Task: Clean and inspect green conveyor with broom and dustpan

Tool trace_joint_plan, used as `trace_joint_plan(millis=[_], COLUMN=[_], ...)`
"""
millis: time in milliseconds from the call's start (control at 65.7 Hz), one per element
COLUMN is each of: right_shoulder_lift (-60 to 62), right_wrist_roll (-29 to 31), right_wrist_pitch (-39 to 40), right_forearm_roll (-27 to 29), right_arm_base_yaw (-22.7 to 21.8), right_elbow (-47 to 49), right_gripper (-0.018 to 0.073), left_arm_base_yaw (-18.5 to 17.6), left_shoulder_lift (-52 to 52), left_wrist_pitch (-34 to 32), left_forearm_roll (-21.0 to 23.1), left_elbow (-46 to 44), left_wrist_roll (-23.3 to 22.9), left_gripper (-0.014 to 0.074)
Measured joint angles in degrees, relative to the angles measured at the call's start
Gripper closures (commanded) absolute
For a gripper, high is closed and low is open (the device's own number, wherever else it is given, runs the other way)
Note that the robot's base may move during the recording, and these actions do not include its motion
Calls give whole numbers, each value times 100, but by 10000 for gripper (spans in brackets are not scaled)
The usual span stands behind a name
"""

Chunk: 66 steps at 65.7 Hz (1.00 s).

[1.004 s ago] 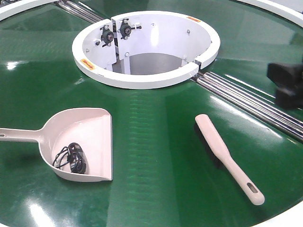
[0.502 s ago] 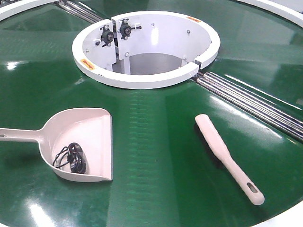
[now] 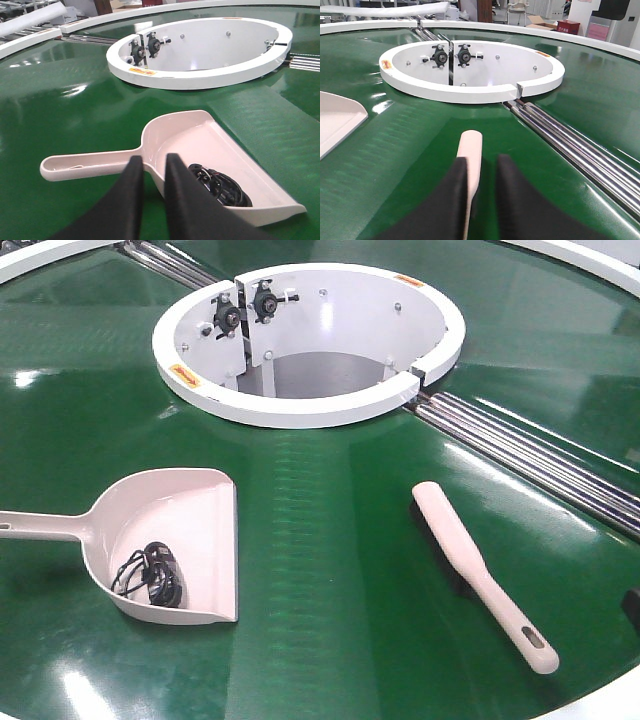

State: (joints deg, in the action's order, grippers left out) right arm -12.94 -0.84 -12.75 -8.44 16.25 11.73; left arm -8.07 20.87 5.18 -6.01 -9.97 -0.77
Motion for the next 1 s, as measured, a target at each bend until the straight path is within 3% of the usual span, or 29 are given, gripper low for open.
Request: trace_joint_plan(millis=[837,1004], right_shoulder_lift=[0,0], right_wrist_roll=[0,0], right_wrist_pitch=[-80,-80], right_forearm_roll=[6,6], right_arm_base_yaw=[0,0], right_elbow=[-4,-4], right_gripper=[569,569], left_arm_base_yaw=[0,0], left_shoulder_lift=[-17,-847], left_wrist_pitch=[-72,-157], left_forearm_roll=[0,286], left_elbow=[28,569], left_wrist_roll=[0,0], left_gripper=[603,603])
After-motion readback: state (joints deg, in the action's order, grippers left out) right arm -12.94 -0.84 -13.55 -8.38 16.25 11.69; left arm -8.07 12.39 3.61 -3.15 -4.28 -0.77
